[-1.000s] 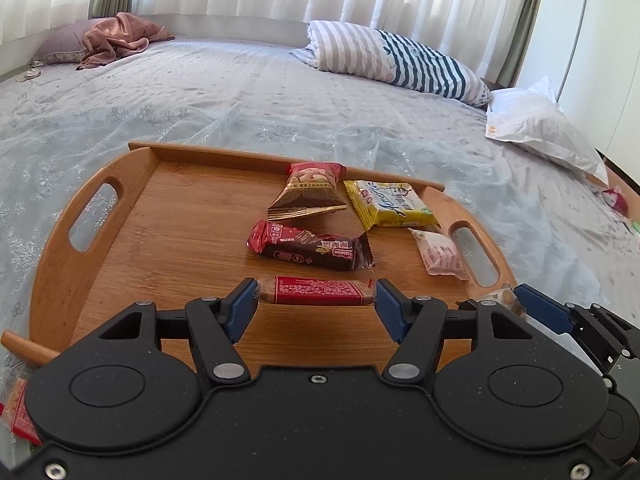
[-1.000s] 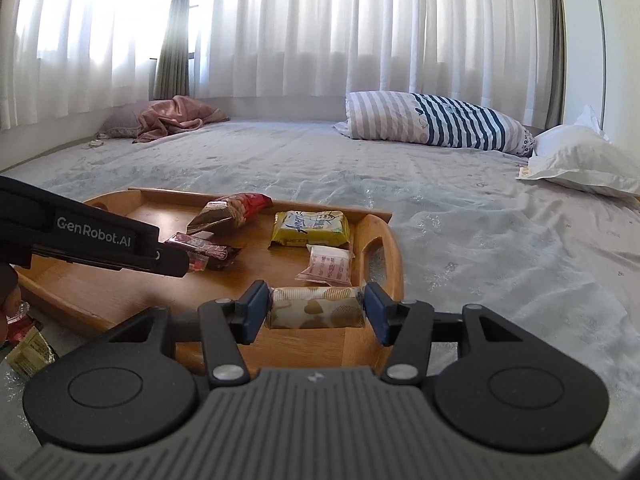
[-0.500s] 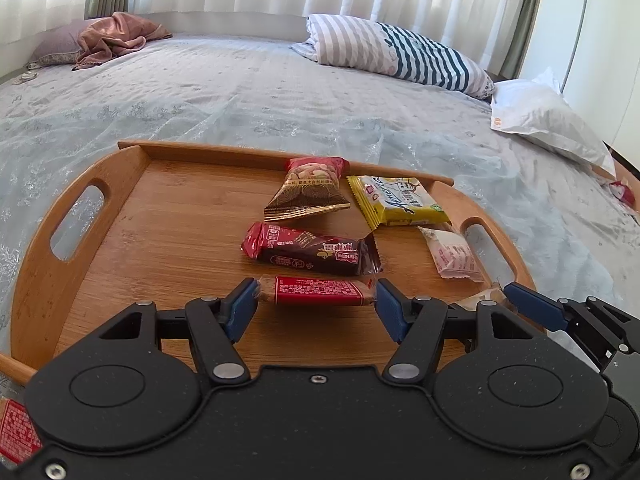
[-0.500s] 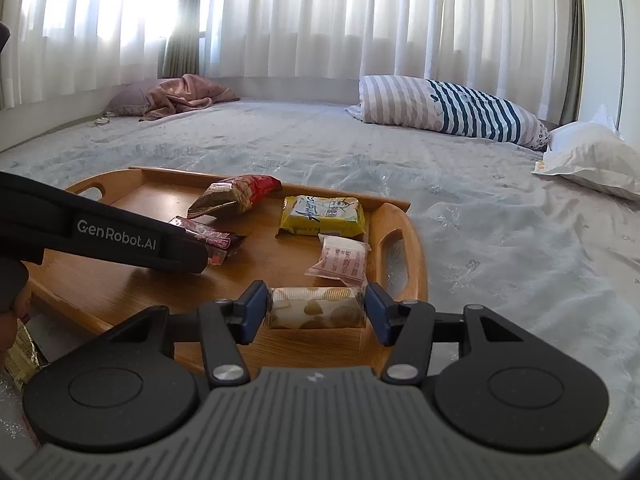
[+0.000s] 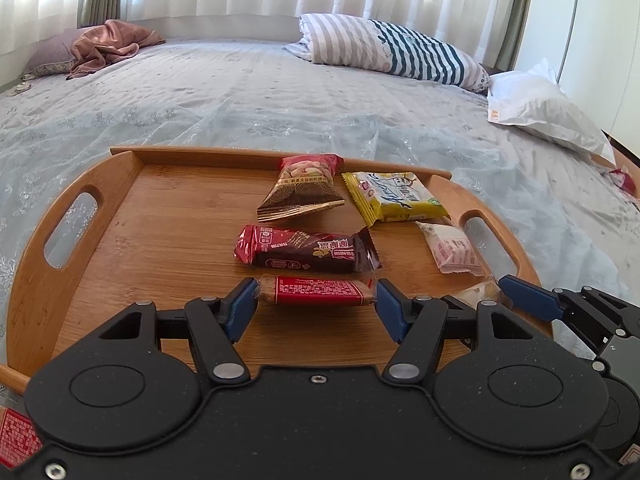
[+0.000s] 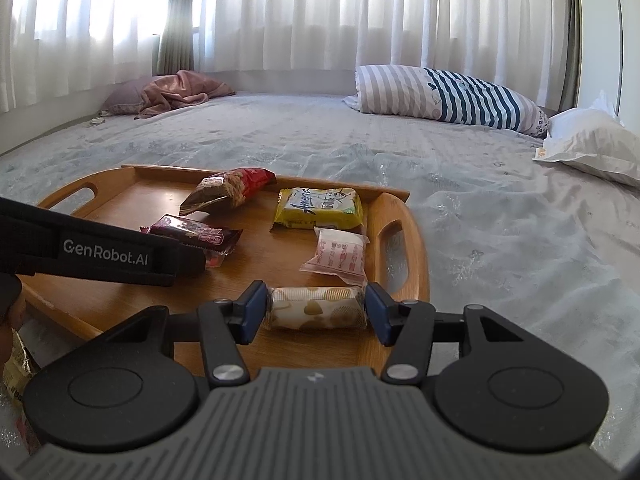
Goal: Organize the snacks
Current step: 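Lower red bar onto tray with left tool while right tool releases cookie pack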
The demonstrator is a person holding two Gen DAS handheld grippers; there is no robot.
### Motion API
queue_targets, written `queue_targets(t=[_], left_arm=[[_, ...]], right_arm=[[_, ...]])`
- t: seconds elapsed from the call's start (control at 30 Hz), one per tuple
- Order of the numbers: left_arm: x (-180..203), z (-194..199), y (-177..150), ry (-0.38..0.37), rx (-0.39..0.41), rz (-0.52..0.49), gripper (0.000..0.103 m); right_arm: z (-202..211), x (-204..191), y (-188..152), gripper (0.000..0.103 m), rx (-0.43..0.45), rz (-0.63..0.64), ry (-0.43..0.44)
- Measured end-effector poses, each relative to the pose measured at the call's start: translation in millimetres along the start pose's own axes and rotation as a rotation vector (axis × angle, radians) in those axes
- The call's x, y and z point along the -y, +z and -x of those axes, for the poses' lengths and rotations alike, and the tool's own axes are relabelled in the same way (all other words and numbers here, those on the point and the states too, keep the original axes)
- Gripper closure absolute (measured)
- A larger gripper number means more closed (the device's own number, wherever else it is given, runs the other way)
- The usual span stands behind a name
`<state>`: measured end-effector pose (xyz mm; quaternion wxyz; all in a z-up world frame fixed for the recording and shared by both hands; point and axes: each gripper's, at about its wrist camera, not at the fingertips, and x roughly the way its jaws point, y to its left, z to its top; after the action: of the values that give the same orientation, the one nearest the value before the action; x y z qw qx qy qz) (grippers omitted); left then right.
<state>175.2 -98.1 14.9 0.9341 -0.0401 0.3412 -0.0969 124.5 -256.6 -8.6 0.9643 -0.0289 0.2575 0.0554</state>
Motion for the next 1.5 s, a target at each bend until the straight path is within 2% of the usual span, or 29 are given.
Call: queue_targets(t=[0.6,0.67,0.7,0.87,0.97,1.17,1.5], left_arm=[[1,-7,-2,0.007,-0.007,-0.021,0.039],[1,-7,-2,0.01,-0.009,-0.021,0.034],[1,-7,-2,0.011,-0.01,-0.02,0.034],[-1,-4,-3,0.011,-0.015,-0.02,0.025],[-2,3,-2,0.005,-0.005,-0.016,0.019],[-5,24,-4,0.003,0.021,-0.029,0.011],[-16,68,-24,-0.003,0.038,-0.041,0.008]], right_arm=[[-4,-1,0,0.038,-0.004,0.007,-0.002],[-4,-1,0,0.037,-0.004,0.007,-0.002],[-4,-1,0,0.031,-0.005,0.008,-0.003],[-1,-2,0,0.021,0.012,0.015,0.0],[2,-3,0,0.016,0.028,0.019,-0.009],[12,-6,2,0.014,0.041,0.021,-0.027],[39,2,-8,0.013,0.043,-0.056,-0.055]])
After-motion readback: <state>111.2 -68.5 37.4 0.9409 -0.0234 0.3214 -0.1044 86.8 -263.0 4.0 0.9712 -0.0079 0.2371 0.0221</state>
